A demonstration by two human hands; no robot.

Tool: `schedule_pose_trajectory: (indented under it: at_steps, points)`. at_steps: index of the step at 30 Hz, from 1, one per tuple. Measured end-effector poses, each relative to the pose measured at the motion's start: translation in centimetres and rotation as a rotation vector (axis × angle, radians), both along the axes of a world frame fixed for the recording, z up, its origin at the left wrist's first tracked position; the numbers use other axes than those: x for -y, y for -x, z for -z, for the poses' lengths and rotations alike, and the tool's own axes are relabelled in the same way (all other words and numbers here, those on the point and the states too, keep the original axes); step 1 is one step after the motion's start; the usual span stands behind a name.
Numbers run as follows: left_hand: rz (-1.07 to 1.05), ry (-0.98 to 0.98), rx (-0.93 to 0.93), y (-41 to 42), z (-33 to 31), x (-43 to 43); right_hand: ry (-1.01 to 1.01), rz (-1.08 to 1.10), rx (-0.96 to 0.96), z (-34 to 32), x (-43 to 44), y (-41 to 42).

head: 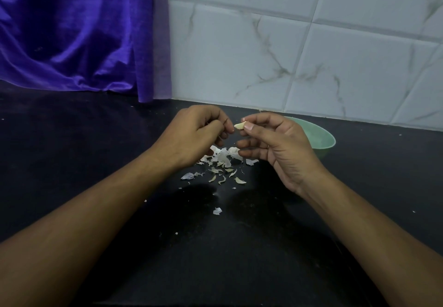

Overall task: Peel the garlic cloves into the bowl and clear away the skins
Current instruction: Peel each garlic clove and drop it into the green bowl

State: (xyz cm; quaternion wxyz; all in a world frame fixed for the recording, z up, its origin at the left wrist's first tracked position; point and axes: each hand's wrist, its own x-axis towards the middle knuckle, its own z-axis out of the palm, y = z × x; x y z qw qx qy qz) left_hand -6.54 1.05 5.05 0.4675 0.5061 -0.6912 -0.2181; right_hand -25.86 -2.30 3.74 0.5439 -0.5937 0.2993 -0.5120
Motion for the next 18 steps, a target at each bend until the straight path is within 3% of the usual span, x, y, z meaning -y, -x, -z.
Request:
schedule_pose_trajectory:
  at_steps: [18]
  points:
    - [-0.010, 0.111, 0.048, -0.01, 0.61, 0.54, -0.004, -0.018, -0.015, 0.03, -0.14, -0.14]
